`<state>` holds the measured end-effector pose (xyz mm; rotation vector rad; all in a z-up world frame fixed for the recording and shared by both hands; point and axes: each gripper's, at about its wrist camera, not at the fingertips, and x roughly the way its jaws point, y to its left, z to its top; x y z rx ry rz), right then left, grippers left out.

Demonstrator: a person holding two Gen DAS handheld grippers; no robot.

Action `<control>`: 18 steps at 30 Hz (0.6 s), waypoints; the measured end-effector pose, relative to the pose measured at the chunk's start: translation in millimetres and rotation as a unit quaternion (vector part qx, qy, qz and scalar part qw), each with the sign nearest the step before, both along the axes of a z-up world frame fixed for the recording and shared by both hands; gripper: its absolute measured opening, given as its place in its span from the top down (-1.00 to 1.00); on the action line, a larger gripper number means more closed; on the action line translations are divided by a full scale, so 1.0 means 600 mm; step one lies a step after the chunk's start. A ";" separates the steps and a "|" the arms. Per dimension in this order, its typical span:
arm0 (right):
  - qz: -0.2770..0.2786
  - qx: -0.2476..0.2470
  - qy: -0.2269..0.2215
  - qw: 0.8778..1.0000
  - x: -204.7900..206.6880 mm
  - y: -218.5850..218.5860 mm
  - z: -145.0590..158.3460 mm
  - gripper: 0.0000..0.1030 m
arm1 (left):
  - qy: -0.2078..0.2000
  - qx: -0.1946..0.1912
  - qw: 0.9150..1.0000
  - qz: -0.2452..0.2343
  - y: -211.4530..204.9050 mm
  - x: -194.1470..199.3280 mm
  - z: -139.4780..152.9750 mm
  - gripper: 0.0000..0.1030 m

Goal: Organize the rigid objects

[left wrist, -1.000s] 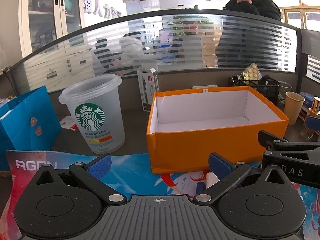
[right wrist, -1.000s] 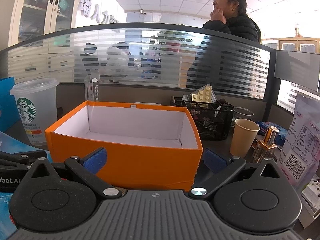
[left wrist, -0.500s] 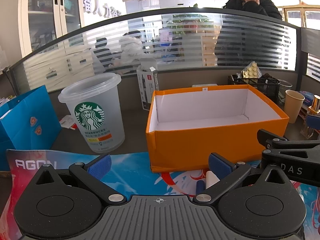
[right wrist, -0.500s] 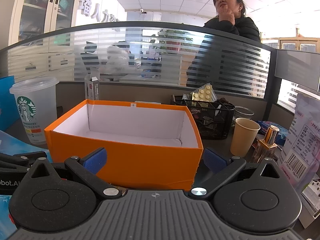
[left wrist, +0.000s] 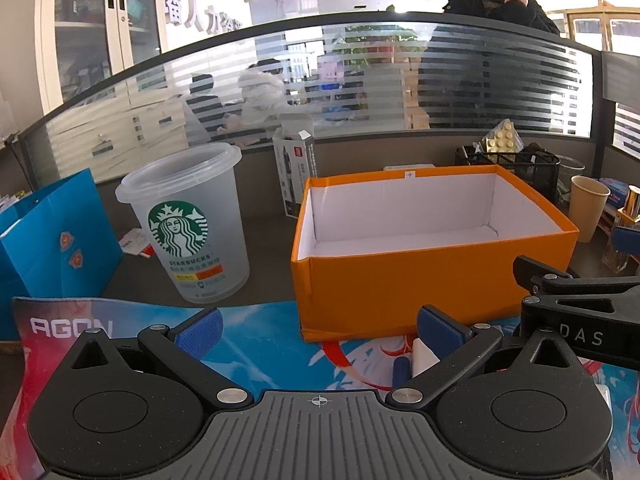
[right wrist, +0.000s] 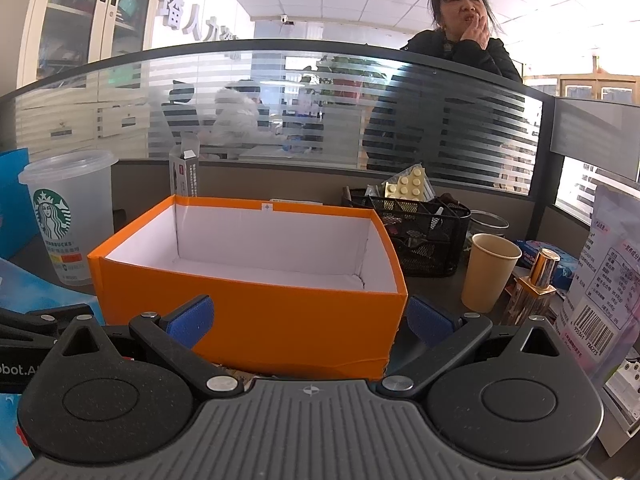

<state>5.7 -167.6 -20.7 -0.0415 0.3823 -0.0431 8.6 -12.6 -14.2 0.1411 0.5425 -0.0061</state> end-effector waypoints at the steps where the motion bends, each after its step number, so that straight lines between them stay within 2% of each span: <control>1: 0.000 0.000 0.001 1.000 0.000 0.000 0.000 -1.00 | 0.001 0.001 1.000 0.000 0.000 0.001 0.000 -1.00; 18: 0.006 0.002 0.010 1.000 0.009 0.005 -0.004 -1.00 | 0.003 0.002 1.000 -0.001 0.002 -0.003 -0.008 -1.00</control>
